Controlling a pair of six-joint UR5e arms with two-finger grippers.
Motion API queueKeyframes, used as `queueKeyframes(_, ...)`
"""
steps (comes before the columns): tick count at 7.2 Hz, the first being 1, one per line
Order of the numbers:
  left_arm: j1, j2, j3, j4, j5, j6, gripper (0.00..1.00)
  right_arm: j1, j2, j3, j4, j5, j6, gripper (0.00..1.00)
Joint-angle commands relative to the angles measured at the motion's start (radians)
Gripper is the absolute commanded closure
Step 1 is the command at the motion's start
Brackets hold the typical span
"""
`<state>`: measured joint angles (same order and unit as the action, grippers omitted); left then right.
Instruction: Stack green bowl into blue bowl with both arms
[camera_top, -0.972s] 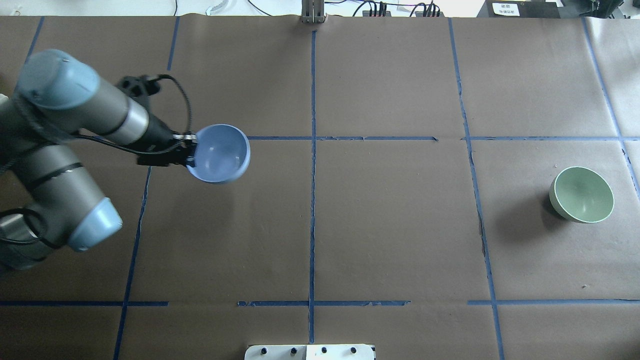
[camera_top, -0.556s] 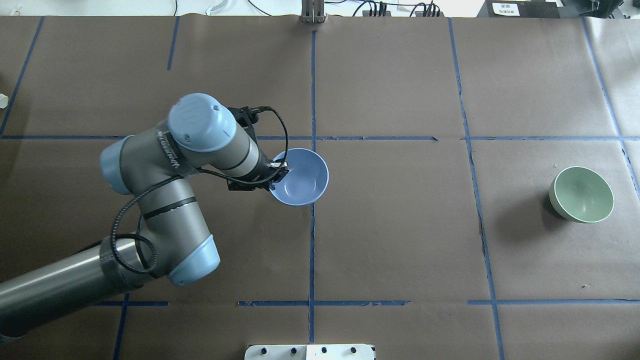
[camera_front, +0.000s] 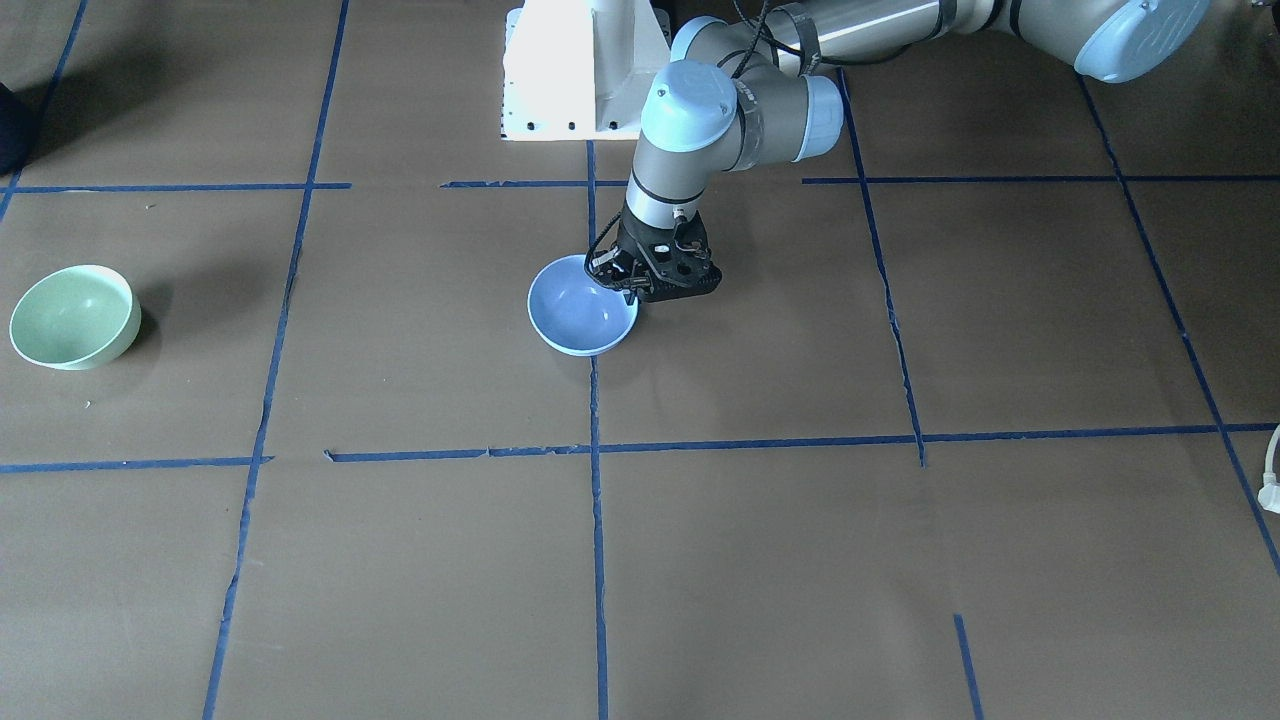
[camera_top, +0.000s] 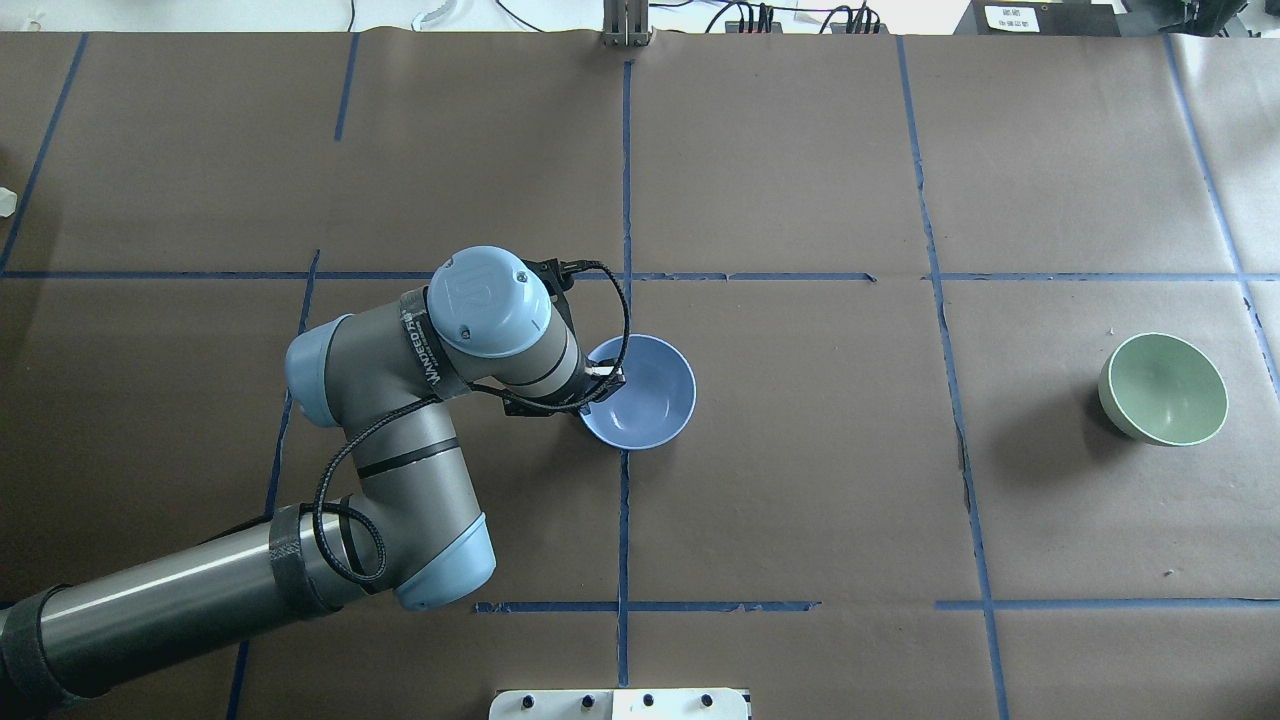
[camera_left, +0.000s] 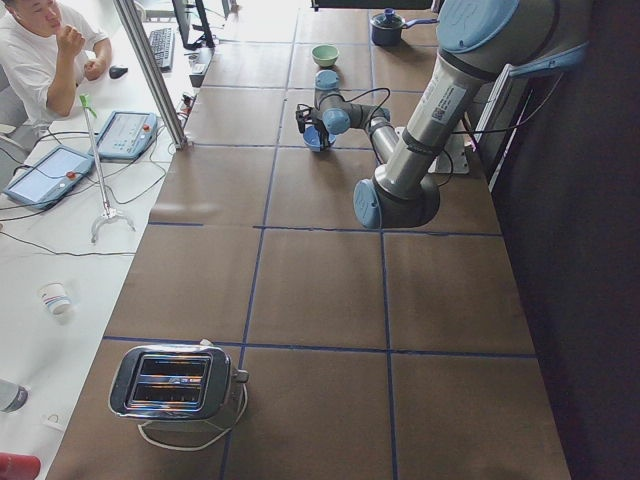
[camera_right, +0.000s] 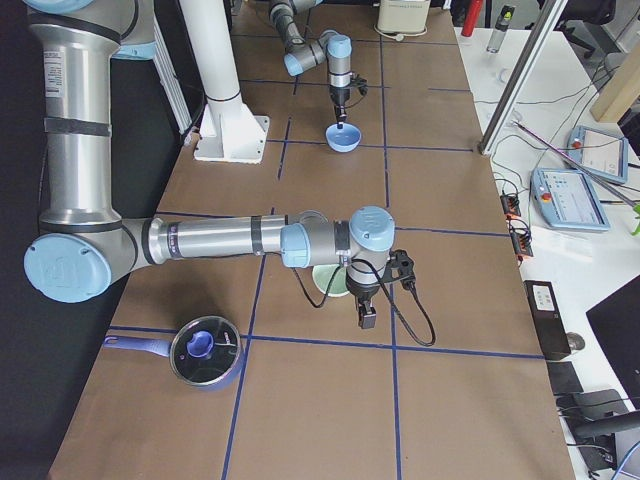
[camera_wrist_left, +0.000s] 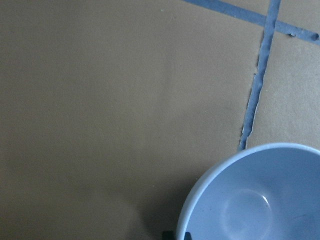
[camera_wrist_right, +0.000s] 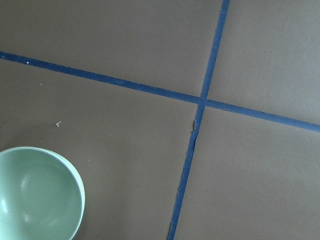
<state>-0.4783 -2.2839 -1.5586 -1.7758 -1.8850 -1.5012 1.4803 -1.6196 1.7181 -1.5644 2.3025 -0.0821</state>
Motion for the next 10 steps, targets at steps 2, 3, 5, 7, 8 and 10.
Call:
queueKeyframes(2, -0.064, 0.020, -0.052, 0.030, -0.034, 0.122, 0.00, -0.009, 0.012, 0.000, 0.036, 0.012, 0.004, 0.00)
queueKeyframes(3, -0.153, 0.099, -0.116, 0.056, -0.177, 0.206, 0.00, -0.009, 0.012, 0.000, 0.040, 0.017, 0.024, 0.00)
queueKeyframes(5, -0.418, 0.301, -0.225, 0.134, -0.388, 0.666, 0.00, -0.044, 0.012, 0.006, 0.043, 0.015, 0.088, 0.00)
queueKeyframes(7, -0.724, 0.502, -0.212, 0.220, -0.460, 1.236, 0.00, -0.049, 0.003, 0.040, 0.043, 0.029, 0.136, 0.00)
queueKeyframes(8, -0.846, 0.564, -0.212, 0.319, -0.459, 1.439, 0.00, -0.049, 0.000, 0.049, 0.043, 0.035, 0.134, 0.00)
queueKeyframes(10, -1.029, 0.706, -0.210, 0.430, -0.460, 1.716, 0.00, -0.049, -0.002, 0.049, 0.043, 0.038, 0.136, 0.00)
